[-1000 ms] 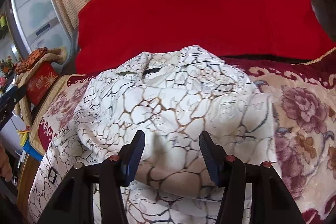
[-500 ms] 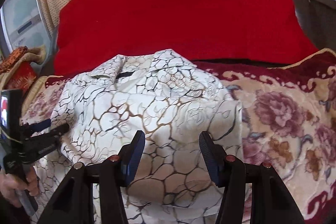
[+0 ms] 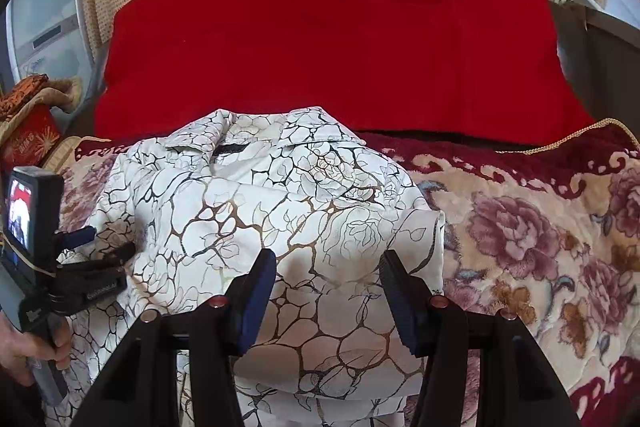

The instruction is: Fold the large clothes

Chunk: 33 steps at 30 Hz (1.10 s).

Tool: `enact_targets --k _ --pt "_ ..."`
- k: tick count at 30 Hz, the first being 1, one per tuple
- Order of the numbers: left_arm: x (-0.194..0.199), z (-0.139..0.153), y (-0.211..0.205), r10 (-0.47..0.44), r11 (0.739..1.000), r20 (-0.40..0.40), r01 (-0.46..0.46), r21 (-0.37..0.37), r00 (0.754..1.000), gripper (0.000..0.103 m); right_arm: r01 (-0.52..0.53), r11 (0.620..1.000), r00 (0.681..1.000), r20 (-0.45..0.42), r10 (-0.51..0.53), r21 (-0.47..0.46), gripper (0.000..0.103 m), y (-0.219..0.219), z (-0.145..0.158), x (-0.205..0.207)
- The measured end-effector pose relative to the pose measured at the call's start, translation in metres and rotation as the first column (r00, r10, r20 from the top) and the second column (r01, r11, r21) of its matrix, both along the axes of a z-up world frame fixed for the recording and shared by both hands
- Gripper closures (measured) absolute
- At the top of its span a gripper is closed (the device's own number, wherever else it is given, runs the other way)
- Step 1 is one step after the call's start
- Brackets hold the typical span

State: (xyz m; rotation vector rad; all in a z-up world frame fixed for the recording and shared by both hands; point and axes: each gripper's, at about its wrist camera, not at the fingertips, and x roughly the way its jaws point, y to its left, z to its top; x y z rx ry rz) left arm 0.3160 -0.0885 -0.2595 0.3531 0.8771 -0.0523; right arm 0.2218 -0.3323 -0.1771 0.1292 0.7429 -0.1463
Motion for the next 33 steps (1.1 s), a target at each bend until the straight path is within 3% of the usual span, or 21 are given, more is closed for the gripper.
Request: enact_targets --k 6,9,13,33 --pt "-0.004 -0.004 0.001 0.013 1.0 0.048 -0.015 0.025 0.999 0.012 0.007 1.0 1.0 0.001 -0.007 -0.02 0.045 0.0 -0.001 0.0" --pt "-0.003 -0.005 0.006 0.048 0.999 0.063 -0.049 0.021 0.997 0.003 0.011 1.0 1.0 0.005 -0.011 -0.023 0.045 -0.001 0.0 0.0" --pt "0.003 -0.004 0.013 0.055 0.998 0.038 -0.054 -0.027 0.998 0.002 0.012 0.999 1.0 0.009 -0.011 -0.033 0.045 0.0 0.001 -0.001" --pt "-0.001 -0.006 0.012 0.055 0.998 0.076 -0.053 -0.034 0.996 0.002 0.019 0.989 1.0 0.016 -0.017 -0.146 0.045 0.005 0.001 0.0"
